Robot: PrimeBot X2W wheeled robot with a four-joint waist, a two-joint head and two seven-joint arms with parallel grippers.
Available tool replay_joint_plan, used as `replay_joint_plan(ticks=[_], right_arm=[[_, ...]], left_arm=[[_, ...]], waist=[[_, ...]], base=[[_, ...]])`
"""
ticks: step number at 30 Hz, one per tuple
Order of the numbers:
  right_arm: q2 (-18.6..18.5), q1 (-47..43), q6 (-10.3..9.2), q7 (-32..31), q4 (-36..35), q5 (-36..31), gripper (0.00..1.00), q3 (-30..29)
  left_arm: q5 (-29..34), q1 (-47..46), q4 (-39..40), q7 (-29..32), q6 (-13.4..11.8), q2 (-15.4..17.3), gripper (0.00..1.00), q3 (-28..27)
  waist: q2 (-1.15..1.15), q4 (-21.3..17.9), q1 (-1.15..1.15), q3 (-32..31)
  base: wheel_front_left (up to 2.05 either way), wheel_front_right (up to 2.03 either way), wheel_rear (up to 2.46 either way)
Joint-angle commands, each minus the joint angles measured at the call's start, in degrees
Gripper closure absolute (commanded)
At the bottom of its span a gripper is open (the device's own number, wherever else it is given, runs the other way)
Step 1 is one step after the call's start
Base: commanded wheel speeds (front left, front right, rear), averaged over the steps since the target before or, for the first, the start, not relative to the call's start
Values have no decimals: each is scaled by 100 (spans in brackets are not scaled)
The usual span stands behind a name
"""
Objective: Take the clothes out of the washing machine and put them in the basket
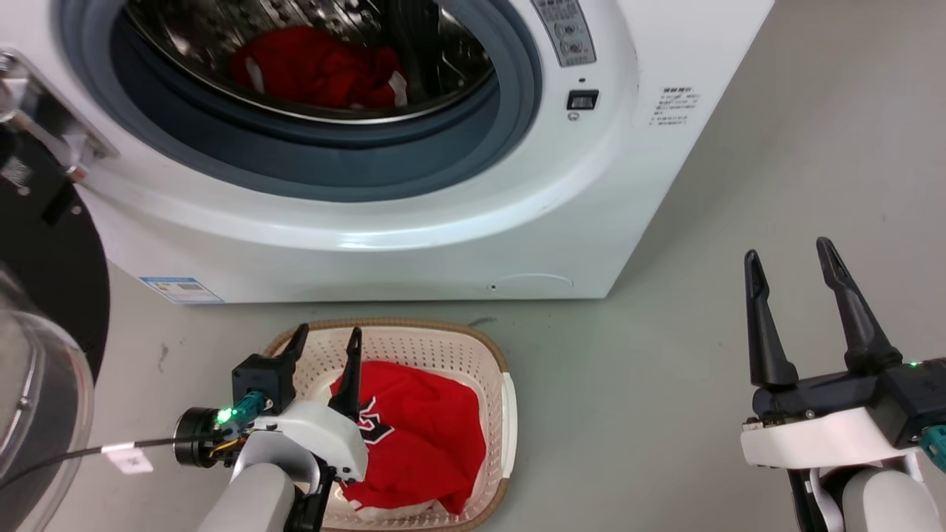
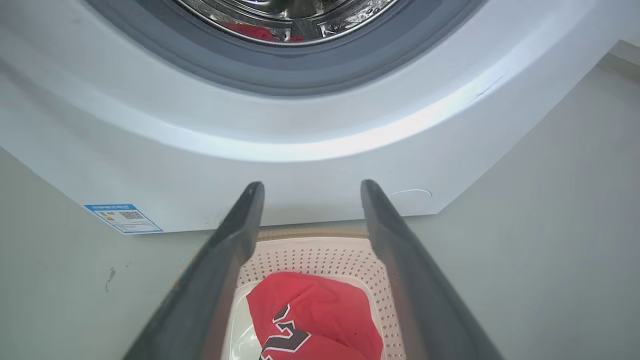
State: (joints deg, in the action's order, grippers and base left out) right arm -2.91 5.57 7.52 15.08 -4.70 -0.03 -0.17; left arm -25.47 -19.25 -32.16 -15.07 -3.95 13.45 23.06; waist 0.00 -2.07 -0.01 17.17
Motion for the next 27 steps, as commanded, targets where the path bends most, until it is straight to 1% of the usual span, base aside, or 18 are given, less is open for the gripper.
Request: replay_joint_plan(ticks=[1, 5, 10, 15, 19, 22, 25, 26, 27], right_arm=[[6, -89, -5, 14, 18, -30, 0, 4], [6, -155, -5, 13, 20, -26, 0, 47], [6, -152, -5, 14, 11, 10, 0, 111], [6, -129, -5, 13, 5, 52, 0, 111], [5, -18, -5, 14, -33, 102, 0, 119], [6, 95, -5, 14, -68, 124, 0, 124], [6, 237, -6, 14, -124, 163, 0, 138], [7, 413, -6, 13, -171, 217, 0, 161], [6, 467, -5, 14, -180, 230, 0, 158]], left_arm=[[162, 166, 265, -14, -41, -59, 0, -171], [530, 355, 845, -15, -38, -139, 0, -586], [905, 270, 1473, -15, -18, -252, 0, -1060], [1100, 81, 1706, -15, 50, -259, 0, -1475], [1190, -373, 1552, -15, 182, -185, 0, -1679], [1236, -832, 1153, -14, 327, -98, 0, -1688], [1274, -1542, 657, 46, 459, 24, 0, -1646], [1335, -2242, 168, 322, 576, 137, 0, -1552], [1358, -2496, -10, 429, 616, 188, 0, -1527]], waist=[[0, 81, 1, -202], [0, 82, 1, -306], [0, -16, 1, -328], [0, -164, 1, -268], [0, -286, 1, -102], [0, -367, 1, 104], [0, -462, 1, 390], [0, -569, 1, 729], [0, -602, 1, 836]], base=[[0, 0, 0], [0, 0, 0], [0, 0, 0], [0, 0, 0], [0, 0, 0], [0, 0, 0], [0, 0, 0], [0, 0, 0], [0, 0, 0]])
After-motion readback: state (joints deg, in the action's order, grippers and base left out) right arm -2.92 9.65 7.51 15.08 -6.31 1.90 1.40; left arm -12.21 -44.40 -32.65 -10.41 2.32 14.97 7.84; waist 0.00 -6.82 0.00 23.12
